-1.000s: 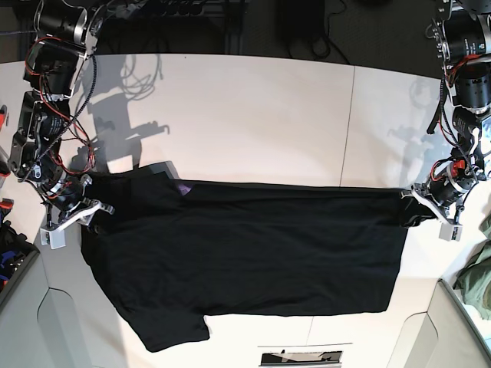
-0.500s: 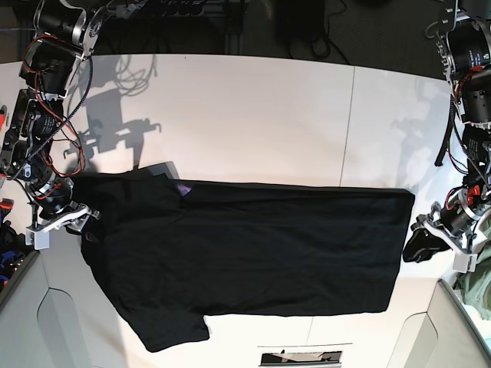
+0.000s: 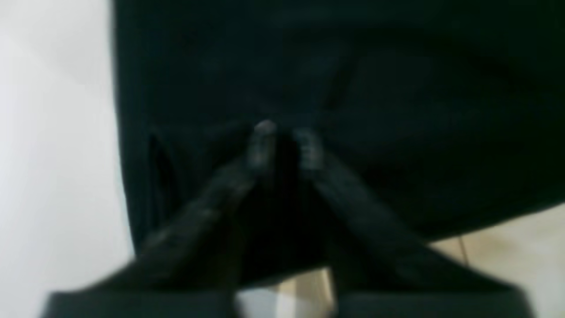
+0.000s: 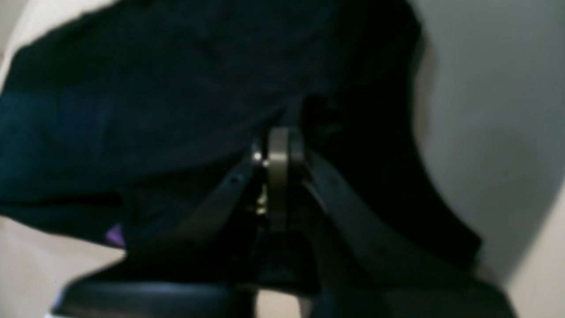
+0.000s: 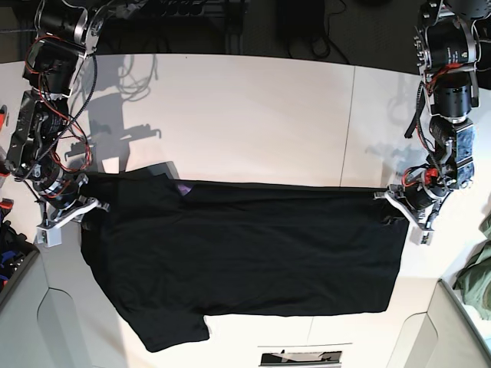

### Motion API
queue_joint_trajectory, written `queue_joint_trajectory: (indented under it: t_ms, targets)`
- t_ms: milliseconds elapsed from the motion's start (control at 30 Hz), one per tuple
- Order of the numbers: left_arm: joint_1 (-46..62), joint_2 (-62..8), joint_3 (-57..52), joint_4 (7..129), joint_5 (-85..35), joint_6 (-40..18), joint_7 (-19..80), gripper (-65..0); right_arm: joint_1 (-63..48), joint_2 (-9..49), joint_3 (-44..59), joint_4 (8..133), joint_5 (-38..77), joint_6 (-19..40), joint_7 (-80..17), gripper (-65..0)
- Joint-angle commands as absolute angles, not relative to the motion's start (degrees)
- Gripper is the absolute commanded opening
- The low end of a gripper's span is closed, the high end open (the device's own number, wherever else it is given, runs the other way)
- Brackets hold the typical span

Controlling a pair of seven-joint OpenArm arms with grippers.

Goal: Layout the t-shirt on the table in an organized manner, then fold the t-shirt properly
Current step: 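Lift the held corners and fold them over toward the hem, then drag the folded shirt edge with both grippers to straighten it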

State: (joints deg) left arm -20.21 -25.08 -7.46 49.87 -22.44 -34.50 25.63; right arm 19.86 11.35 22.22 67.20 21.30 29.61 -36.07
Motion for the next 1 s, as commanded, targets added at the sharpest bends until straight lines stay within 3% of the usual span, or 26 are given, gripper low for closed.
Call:
queue_joint_trajectory:
  t_ms: [0,300,500,967]
  targets:
    - [-22.04,-25.69,-7.27,50.87,-21.93,-34.74,24.62,-65.0,21.37,11.88,21.67,67.13,20.71,29.98,-34.35,-65.0]
    - [-21.71,-25.76,-7.07,50.96,-20.12,-36.88,29.82,-65.0,19.97,11.94,19.05,60.38,18.00,29.98,-33.34,-65.0]
    - [-19.68,-25.80,-7.07,54.98,-19.90,-40.00,31.46,-65.0,15.70,13.89,19.05,64.07,22.31,30.00,-35.33,-65.0]
    - [3.90,-31.86,-7.46,81.54,-23.35,-39.44,35.31,-65.0,-1.52,14.61,20.88,82.13,27.51,30.00,-40.80,-65.0]
